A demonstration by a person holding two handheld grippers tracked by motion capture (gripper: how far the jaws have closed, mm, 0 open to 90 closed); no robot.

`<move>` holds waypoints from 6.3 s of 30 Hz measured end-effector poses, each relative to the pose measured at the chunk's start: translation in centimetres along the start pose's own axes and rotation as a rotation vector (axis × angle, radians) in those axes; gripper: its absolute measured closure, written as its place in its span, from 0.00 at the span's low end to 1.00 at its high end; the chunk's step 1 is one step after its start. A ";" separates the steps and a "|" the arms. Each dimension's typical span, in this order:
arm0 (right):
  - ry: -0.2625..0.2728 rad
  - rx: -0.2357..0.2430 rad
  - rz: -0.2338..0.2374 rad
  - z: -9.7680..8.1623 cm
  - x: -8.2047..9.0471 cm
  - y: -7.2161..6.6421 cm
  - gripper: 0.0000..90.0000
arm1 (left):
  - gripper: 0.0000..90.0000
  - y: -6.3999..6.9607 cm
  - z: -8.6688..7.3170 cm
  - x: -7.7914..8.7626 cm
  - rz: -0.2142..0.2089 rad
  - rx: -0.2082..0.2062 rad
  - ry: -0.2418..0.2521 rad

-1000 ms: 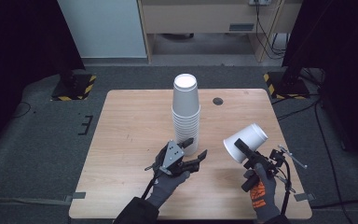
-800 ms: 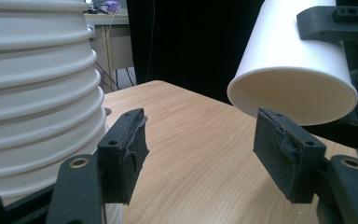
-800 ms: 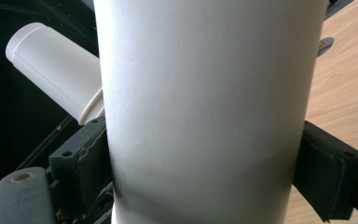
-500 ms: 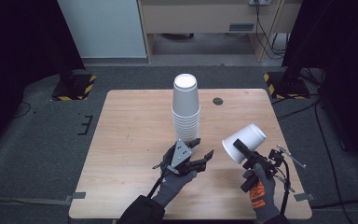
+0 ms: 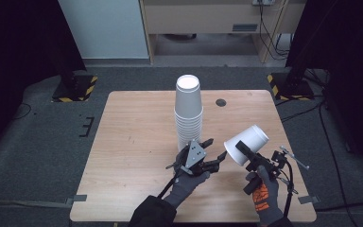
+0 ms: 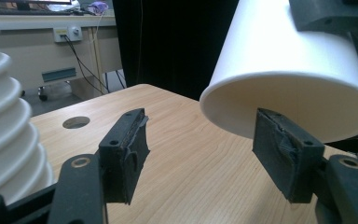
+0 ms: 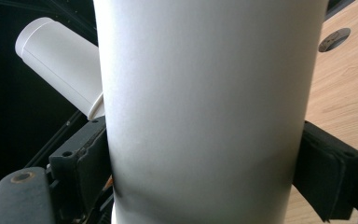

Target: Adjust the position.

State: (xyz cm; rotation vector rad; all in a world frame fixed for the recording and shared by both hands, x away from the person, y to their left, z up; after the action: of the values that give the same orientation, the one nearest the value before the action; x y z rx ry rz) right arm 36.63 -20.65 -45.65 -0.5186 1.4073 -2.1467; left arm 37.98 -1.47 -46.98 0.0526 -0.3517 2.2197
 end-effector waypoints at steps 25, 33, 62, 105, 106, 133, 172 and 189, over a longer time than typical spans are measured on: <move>-0.031 -0.008 -0.004 -0.7 -0.5 0.3 0.16 | 0.42 0.5 -0.2 -2.3 -0.003 0.032 0.055; -0.049 -0.010 -0.003 -1.1 -0.7 0.2 0.16 | 0.46 0.5 0.1 -2.4 0.010 0.033 0.079; -0.082 -0.035 -0.003 -1.6 -1.2 0.7 0.16 | 0.77 0.4 0.0 -1.8 0.045 0.000 0.083; -0.092 -0.009 0.011 -0.9 -1.5 0.6 0.11 | 0.90 0.7 -0.5 -0.2 -0.051 -0.032 0.059; -0.093 -0.015 0.011 -0.8 -1.5 0.6 0.11 | 0.90 0.8 -0.6 -0.2 -0.053 -0.032 0.058; -0.106 -0.015 0.014 -1.2 -1.8 0.5 0.11 | 0.92 0.6 -0.4 -0.5 -0.043 -0.054 0.065; 0.097 0.082 -0.079 3.8 0.4 2.7 0.10 | 0.95 -1.4 0.9 3.1 -0.094 -0.044 -0.005; 0.089 0.343 -0.258 4.2 0.5 4.3 0.11 | 0.95 -2.8 0.5 6.1 -0.097 0.005 -0.024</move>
State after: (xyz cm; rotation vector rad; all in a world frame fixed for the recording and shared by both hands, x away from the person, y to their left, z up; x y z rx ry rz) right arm 39.54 -25.41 -47.96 -0.4974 1.0246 -2.5791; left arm 36.32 4.66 -44.93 0.0975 -0.3492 2.1255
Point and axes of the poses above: each handheld gripper's, and its own axes: x roughly backward along the jaws, z roughly out of its top, y roughly to its right, the point moved 4 cm from there along -x, roughly forward along the jaws, and after that the axes turned 15 degrees about -x, right-handed, at the moved point
